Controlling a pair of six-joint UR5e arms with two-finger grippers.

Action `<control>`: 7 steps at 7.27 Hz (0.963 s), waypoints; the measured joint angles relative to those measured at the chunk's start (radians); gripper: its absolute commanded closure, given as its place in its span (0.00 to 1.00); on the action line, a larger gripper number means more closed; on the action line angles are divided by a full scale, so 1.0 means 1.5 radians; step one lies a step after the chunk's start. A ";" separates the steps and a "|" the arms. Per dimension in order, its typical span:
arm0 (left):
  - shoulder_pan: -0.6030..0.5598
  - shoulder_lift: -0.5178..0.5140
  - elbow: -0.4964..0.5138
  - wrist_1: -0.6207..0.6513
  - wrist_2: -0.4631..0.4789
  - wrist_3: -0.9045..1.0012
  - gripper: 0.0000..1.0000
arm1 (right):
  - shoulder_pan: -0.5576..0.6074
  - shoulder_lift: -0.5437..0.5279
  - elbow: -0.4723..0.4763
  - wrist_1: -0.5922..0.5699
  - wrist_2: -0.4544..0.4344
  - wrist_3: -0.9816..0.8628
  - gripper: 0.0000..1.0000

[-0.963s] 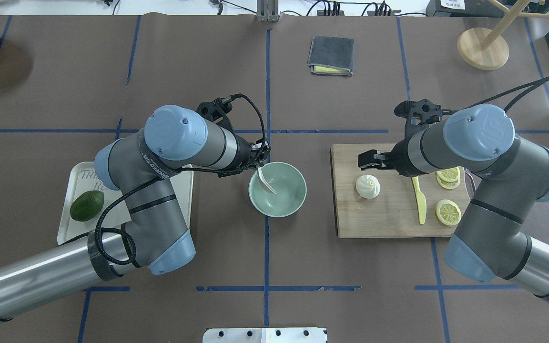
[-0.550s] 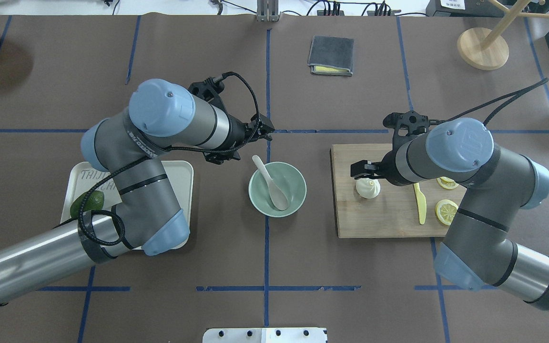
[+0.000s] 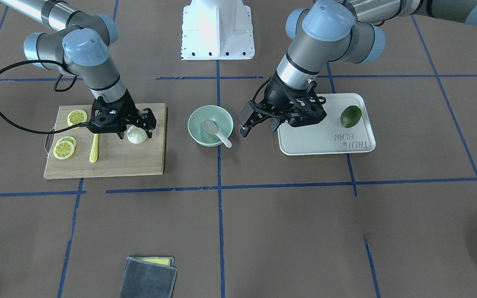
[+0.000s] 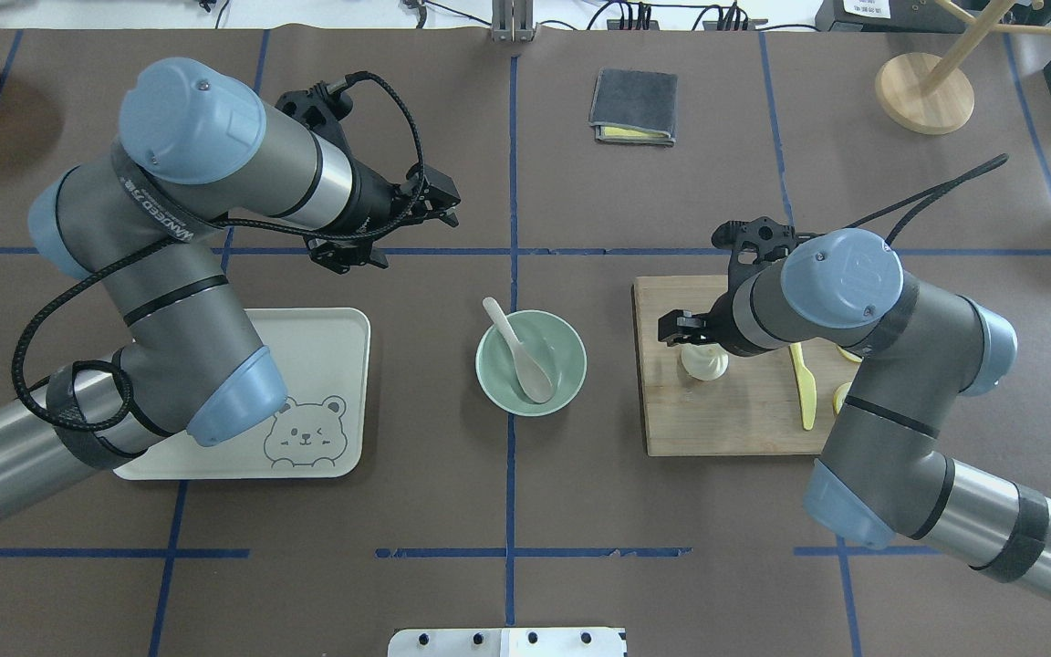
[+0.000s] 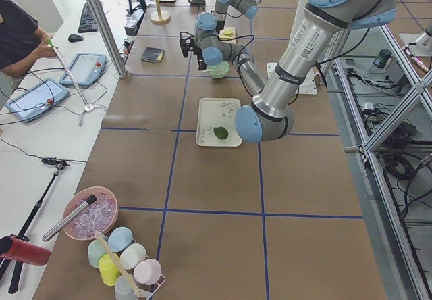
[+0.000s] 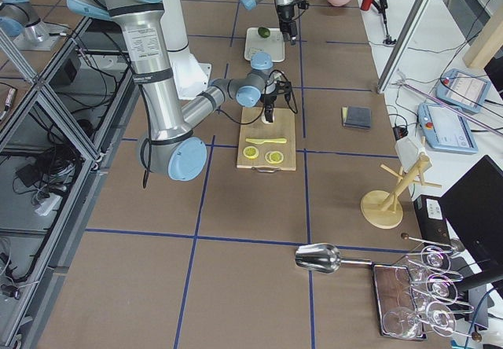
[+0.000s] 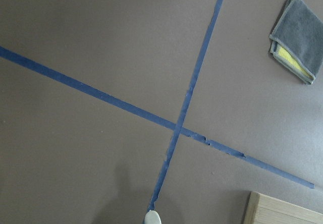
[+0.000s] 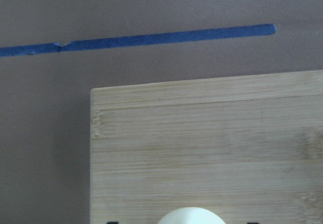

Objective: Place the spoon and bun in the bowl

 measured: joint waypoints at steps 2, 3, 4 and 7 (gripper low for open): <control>-0.007 0.007 -0.007 0.002 -0.001 0.002 0.00 | 0.001 0.000 -0.003 -0.005 0.001 -0.001 1.00; -0.012 0.007 -0.008 0.002 -0.002 0.002 0.00 | 0.001 0.001 0.001 -0.019 0.002 -0.002 1.00; -0.022 0.009 -0.009 0.003 -0.007 0.002 0.00 | 0.001 0.002 0.009 -0.032 0.002 -0.003 1.00; -0.075 0.033 -0.038 0.047 -0.047 0.072 0.00 | 0.017 0.030 0.045 -0.093 0.008 -0.008 1.00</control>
